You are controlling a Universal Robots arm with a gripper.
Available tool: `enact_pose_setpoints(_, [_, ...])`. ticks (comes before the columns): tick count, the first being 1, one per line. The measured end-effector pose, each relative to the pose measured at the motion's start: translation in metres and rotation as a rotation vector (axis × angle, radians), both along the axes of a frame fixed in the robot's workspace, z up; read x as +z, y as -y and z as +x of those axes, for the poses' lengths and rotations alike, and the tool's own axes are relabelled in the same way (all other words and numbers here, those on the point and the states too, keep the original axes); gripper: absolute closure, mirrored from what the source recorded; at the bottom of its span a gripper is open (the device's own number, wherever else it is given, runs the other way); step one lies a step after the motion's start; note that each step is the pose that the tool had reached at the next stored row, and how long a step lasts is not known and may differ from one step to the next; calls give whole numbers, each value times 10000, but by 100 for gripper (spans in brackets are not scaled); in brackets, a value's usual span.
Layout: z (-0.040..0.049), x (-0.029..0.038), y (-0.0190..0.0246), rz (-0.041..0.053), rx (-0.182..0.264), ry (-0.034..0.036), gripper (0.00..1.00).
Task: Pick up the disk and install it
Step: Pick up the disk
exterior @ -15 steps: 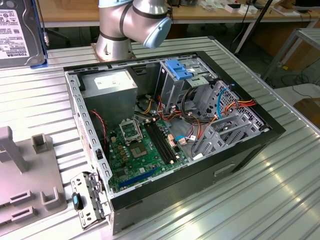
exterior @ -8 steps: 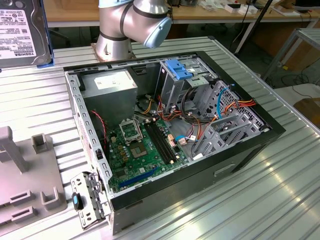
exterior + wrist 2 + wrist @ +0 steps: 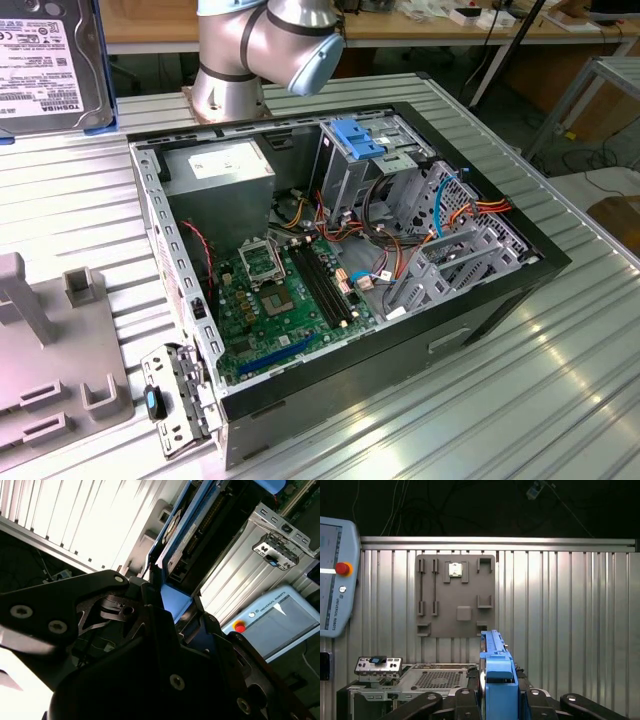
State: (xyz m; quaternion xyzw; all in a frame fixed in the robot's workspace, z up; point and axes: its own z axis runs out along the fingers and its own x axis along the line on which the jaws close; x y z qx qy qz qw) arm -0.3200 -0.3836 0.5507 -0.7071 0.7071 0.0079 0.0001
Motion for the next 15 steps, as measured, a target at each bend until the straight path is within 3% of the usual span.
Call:
enact_pose_setpoints(7, [157,-1,0,1,0,1,63])
enact_pose_setpoints(9, [274,-1,0,0,0,1,63])
enact_pose_setpoints(15, [446,-2,0,1,0,0,63])
